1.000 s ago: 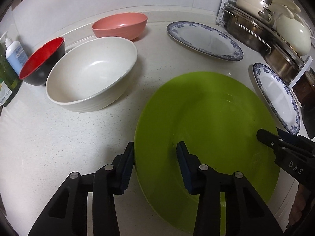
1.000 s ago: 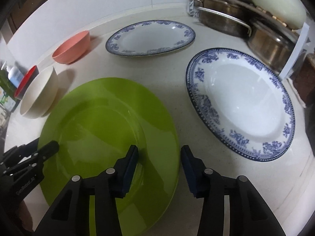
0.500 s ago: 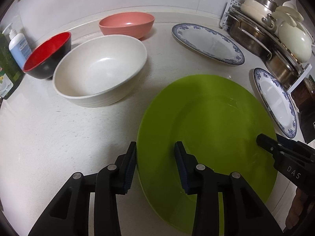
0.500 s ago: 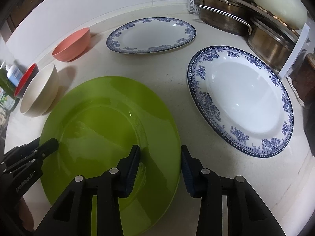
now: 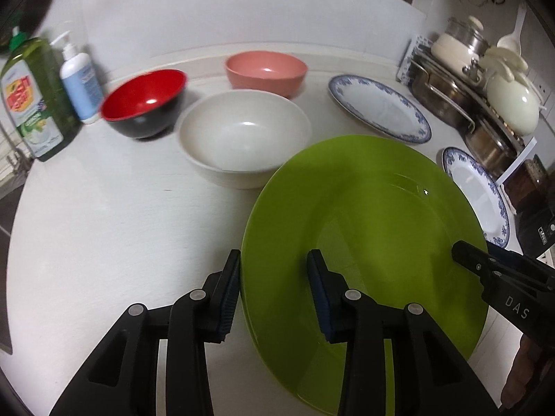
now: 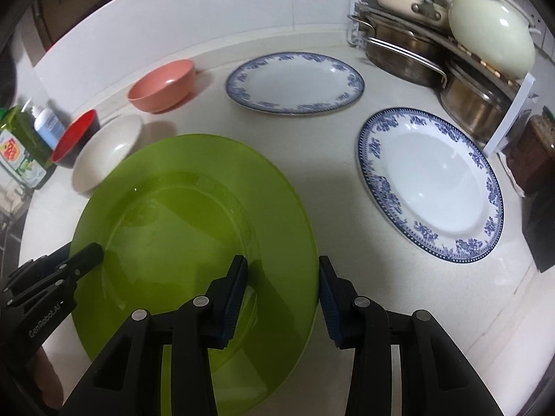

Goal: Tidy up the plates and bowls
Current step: 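Lift the green plate with both grippers and carry it toward the sink, then lower the green plate onto the counter and open both grippers, then move both grippers to the large blue-and-white plate and grasp its rim, then lift the blue-and-white plate and carry it over the green plate, then lower the blue-and-white plate onto the green plate and open both grippers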

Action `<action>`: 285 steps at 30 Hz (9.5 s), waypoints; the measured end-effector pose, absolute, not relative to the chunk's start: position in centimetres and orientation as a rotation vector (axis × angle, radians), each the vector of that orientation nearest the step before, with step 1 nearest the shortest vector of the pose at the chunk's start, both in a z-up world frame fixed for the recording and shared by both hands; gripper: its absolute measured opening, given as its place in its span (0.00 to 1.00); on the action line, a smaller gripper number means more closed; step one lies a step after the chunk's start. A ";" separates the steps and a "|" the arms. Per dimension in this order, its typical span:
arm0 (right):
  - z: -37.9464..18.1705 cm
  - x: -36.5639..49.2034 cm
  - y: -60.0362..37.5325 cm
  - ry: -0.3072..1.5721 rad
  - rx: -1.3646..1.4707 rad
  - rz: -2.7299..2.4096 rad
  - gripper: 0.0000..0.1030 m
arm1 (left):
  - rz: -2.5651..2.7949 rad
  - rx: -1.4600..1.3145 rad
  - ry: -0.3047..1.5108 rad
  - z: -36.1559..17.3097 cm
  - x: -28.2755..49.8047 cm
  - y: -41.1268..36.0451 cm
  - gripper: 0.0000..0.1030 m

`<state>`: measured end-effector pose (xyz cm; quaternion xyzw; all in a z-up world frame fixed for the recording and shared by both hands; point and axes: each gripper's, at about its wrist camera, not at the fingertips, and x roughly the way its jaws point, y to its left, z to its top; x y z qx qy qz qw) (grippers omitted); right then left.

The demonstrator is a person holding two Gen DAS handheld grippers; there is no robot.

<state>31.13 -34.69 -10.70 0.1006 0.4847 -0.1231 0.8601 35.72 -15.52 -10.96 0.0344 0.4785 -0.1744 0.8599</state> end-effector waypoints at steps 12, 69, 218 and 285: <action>-8.8 31.1 -26.3 0.989 0.172 -0.146 0.40 | -0.239 0.022 0.952 -8.9 33.6 -6.2 0.36; -13.5 35.8 -12.0 1.123 0.086 0.096 0.47 | 0.027 0.037 0.981 -11.8 33.4 6.2 0.81; -7.1 27.8 -44.5 0.886 0.276 -0.480 0.34 | -0.584 0.176 0.977 -6.7 37.0 -27.8 0.38; -12.2 35.1 -11.2 1.061 -0.011 0.115 0.35 | 0.007 -0.122 1.087 -12.5 33.3 8.3 0.38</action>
